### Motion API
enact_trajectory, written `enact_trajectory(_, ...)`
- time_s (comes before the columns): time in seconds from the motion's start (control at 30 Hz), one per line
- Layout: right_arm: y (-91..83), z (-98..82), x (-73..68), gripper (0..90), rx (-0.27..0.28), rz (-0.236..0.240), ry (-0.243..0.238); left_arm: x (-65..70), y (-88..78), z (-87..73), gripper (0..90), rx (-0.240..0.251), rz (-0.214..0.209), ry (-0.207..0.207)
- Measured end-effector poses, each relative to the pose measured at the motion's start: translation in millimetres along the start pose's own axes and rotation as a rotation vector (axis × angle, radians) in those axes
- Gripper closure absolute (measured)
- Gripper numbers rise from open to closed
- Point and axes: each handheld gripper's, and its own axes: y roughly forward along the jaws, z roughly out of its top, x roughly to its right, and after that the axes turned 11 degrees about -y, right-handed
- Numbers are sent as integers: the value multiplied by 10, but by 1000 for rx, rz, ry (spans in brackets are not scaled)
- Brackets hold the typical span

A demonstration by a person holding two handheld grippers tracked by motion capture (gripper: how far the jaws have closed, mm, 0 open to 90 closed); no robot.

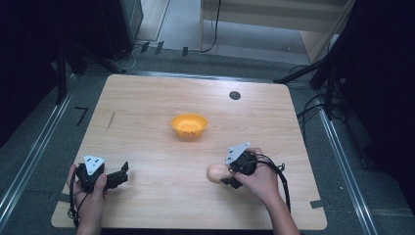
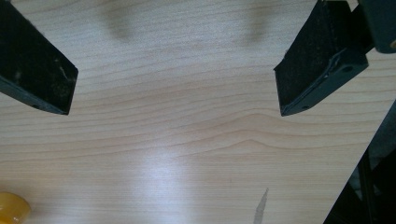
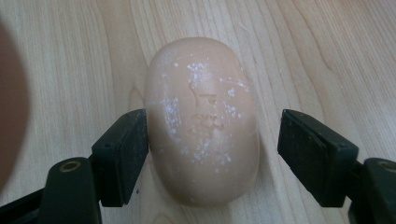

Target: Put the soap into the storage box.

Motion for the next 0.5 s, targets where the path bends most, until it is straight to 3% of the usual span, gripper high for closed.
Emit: enact_trajectory(0.5, 44, 20, 9, 295, 8, 22, 7, -5, 3, 2, 0, -3, -2, -1)
